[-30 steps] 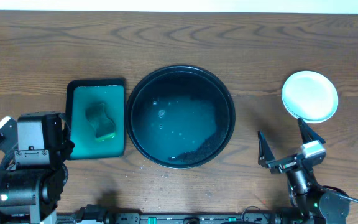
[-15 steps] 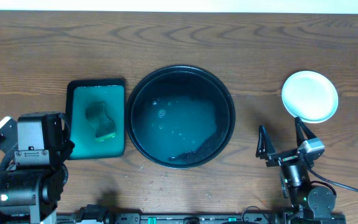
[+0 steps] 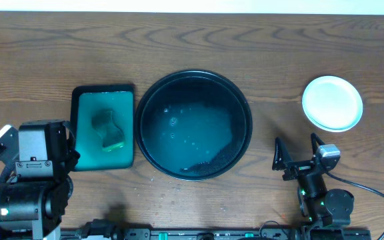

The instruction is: Clean dirty plates on tray and stack at the side

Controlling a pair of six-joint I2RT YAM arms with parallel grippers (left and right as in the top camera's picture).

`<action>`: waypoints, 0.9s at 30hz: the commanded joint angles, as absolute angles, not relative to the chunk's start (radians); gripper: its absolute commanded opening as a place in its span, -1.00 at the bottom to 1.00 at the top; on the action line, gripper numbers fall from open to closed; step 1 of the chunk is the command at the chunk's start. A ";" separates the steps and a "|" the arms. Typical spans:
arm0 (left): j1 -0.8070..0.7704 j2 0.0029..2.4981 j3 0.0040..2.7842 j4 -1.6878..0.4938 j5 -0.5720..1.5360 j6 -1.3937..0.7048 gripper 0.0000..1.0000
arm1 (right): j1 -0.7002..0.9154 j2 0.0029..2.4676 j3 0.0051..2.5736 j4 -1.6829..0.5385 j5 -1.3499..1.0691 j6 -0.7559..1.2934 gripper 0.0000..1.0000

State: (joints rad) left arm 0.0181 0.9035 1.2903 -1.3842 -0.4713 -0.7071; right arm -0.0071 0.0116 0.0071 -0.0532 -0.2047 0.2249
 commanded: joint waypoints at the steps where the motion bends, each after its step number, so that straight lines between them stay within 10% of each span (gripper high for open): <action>1: 0.023 0.909 1.291 -1.387 -0.491 -0.712 0.59 | 0.002 0.005 0.005 -0.060 -0.191 0.162 0.99; 27: 0.023 0.909 1.291 -1.387 -0.491 -0.712 0.60 | 0.002 0.005 0.006 -0.064 -0.147 0.220 0.98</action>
